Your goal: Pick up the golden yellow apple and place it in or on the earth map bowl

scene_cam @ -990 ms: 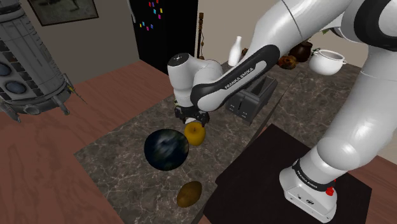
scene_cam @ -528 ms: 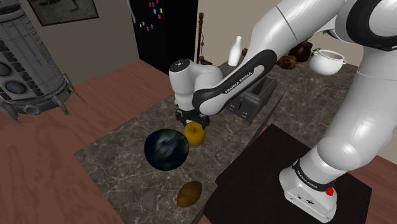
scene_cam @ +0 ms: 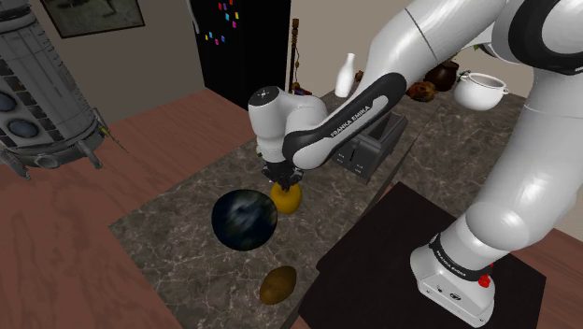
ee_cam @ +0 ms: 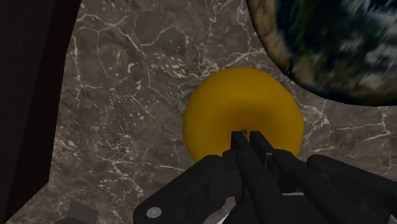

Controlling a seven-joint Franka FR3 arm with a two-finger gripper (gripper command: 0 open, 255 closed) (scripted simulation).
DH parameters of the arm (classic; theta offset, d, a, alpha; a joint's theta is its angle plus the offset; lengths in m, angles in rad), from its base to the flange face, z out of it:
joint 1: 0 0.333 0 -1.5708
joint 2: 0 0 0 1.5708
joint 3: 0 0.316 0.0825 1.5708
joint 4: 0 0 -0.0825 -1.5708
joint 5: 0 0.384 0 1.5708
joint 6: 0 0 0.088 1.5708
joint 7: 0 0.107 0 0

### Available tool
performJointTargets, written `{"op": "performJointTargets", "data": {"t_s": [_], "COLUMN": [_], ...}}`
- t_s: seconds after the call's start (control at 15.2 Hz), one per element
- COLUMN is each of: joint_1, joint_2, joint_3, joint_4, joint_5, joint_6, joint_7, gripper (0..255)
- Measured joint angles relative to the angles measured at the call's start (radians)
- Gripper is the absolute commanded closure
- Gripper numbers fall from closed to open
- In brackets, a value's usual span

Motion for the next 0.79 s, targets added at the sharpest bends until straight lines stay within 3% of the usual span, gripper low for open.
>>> {"op": "performJointTargets", "data": {"t_s": [0.4,0.79], "joint_1": [-0.002,-0.026], "joint_2": [-0.005,-0.072], "joint_3": [0.002,0.032], "joint_4": [0.001,0.007], "joint_5": [0.005,0.07], "joint_6": [-0.004,-0.053], "joint_7": [-0.004,-0.055], "gripper": [255,255]}}
